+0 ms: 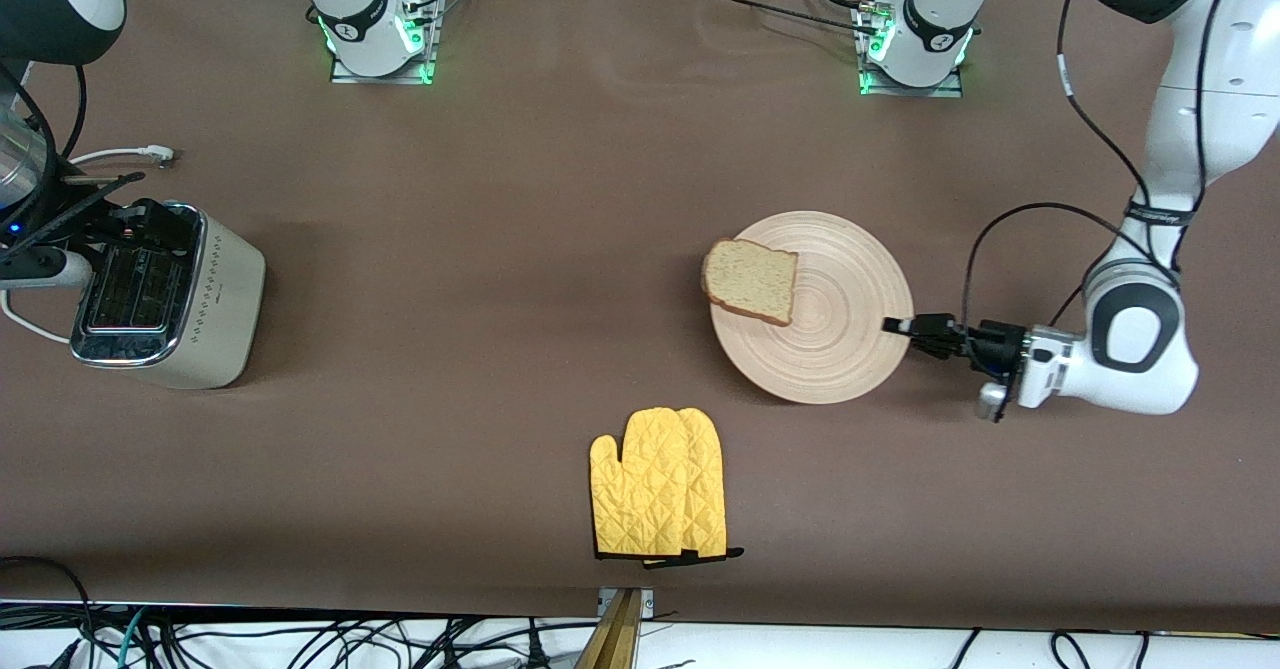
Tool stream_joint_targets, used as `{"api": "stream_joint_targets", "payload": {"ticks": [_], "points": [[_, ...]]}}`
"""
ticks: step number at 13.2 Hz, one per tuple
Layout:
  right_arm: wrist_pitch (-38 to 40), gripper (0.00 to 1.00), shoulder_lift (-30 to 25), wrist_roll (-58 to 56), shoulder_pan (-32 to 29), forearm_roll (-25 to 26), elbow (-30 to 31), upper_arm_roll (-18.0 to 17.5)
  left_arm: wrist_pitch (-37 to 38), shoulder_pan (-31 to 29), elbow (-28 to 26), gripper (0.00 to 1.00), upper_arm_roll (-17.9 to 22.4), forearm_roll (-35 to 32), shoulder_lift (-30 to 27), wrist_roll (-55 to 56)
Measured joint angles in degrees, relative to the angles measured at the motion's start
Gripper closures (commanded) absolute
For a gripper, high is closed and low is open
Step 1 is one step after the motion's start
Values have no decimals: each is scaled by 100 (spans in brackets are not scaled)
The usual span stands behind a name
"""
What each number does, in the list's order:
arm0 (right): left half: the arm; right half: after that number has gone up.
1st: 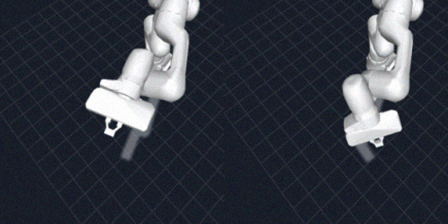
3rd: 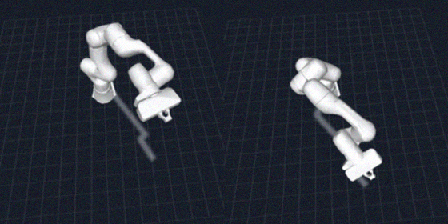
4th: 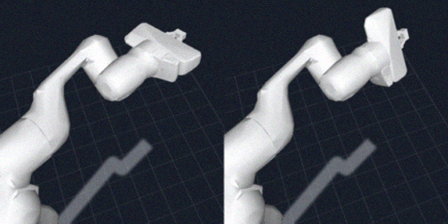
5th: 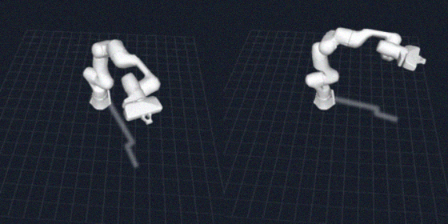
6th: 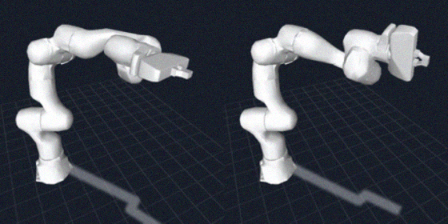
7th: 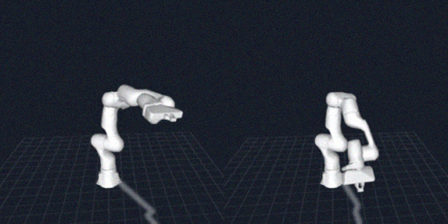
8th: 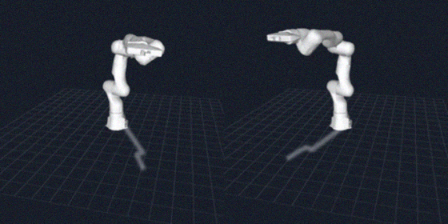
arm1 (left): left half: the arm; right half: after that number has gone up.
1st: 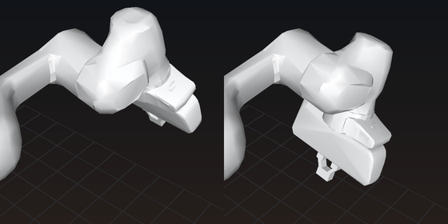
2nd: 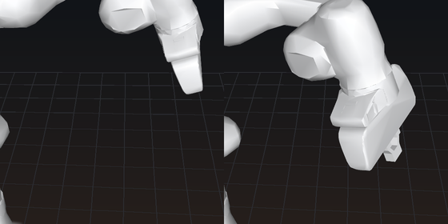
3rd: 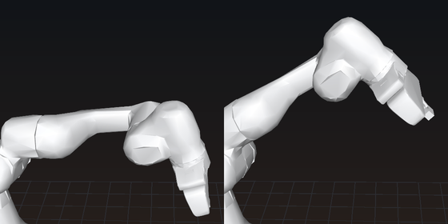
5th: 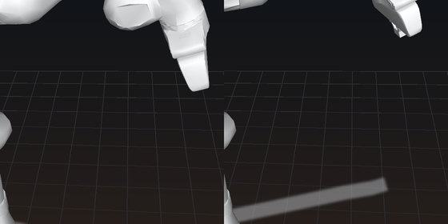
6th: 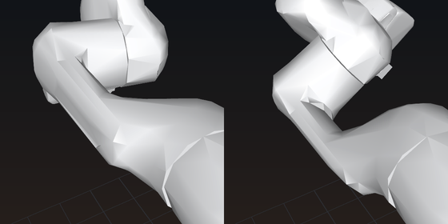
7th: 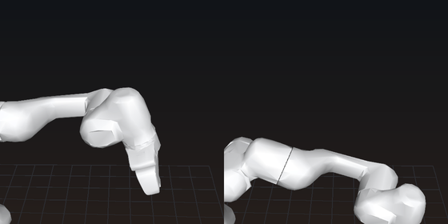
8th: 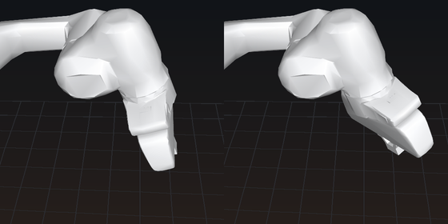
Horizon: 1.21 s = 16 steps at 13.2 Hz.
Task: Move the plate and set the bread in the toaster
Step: 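Slide the plate with the left gripper toward the table's middle, then release the plate with the left gripper while the right gripper reaches out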
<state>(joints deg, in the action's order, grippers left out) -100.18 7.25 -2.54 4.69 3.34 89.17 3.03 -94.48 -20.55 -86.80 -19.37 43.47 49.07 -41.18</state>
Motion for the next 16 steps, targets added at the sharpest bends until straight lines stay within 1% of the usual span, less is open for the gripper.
{"api": "stream_joint_targets", "payload": {"ticks": [3,5,8,10,13,14,15,16], "points": [[4,0,9,0,1,0,0,-1,-593,571,-184,100,-6,564,26,23],[3,0,53,3,8,2,0,-4,-1147,992,-402,100,-7,752,50,30],[2,0,109,19,10,2,0,-4,-1741,1465,-751,100,-7,1330,99,24],[2,0,115,21,12,2,0,-6,-2118,1659,-899,100,-5,1394,113,22],[5,0,186,29,126,1,1,-15,-2229,1693,-1059,100,-2,1415,116,-152],[6,0,216,32,165,1,1,-17,-2223,1669,-1089,95,-1,1423,116,-224],[7,0,233,33,182,1,1,-21,-2216,1652,-1104,63,-1,1424,116,-267],[9,0,239,32,184,2,1,-21,-2216,1647,-1108,2,-1,1424,116,-295]]}}
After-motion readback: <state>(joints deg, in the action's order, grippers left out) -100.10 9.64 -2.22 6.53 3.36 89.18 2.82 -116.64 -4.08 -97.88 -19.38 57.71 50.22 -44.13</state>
